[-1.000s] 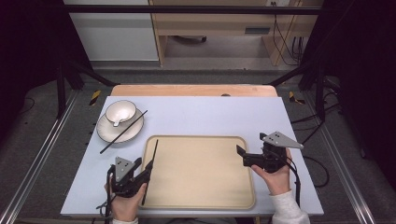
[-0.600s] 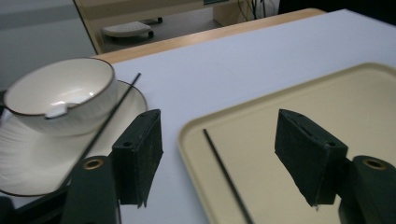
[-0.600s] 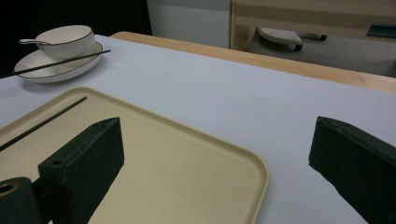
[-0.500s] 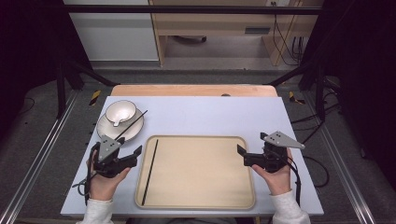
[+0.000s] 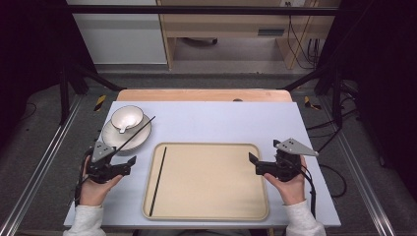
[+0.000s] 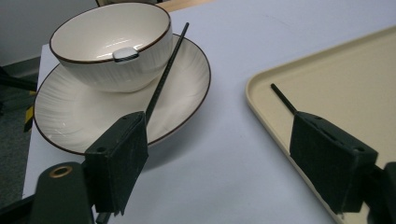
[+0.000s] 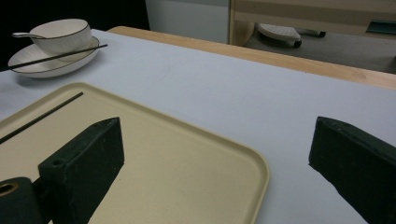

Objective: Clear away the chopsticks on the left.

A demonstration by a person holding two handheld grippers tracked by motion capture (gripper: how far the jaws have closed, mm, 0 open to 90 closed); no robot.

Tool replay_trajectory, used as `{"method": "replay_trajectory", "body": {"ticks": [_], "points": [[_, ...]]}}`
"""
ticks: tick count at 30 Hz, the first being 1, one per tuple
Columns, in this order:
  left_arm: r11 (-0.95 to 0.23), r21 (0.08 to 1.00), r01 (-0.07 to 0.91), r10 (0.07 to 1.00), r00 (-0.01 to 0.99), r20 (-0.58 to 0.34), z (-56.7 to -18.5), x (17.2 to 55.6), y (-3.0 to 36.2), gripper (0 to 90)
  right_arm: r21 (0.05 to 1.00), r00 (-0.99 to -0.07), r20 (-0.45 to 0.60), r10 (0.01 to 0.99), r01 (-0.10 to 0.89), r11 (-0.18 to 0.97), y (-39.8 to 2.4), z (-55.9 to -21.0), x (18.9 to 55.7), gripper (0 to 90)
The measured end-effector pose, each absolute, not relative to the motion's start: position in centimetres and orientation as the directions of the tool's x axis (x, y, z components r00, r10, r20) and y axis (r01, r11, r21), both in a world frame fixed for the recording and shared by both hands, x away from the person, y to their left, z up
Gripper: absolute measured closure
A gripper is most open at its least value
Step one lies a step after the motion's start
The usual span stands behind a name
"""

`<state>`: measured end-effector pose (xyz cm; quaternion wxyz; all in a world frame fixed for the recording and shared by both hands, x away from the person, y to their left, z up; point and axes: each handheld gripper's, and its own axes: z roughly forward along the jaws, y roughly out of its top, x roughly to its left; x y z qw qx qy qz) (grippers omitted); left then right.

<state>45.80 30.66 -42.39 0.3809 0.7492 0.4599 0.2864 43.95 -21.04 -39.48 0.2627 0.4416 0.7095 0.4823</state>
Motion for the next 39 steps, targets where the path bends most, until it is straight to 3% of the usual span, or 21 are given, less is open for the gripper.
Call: {"method": "replay_trajectory", "body": {"ticks": [10,17,32,39], "points": [[-0.302,0.82,0.486,0.909,0.406,0.095,-42.3,49.0,32.0,20.3,0.917,-0.468,0.044,0.882,0.37,0.15,-21.0,-39.4,44.0,3.5],[-0.347,0.768,0.538,0.907,0.402,0.127,-43.7,51.3,32.3,26.1,0.915,-0.465,0.044,0.884,0.374,0.15,-21.1,-39.5,44.1,3.5],[-0.352,0.745,0.567,0.913,0.381,0.142,-46.0,54.0,32.2,58.5,0.914,-0.463,0.049,0.885,0.378,0.147,-21.0,-39.6,44.2,3.6],[-0.312,0.752,0.581,0.918,0.389,0.08,-46.2,54.4,32.6,72.6,0.911,-0.471,0.042,0.881,0.381,0.16,-20.9,-39.7,44.2,3.8]]}}
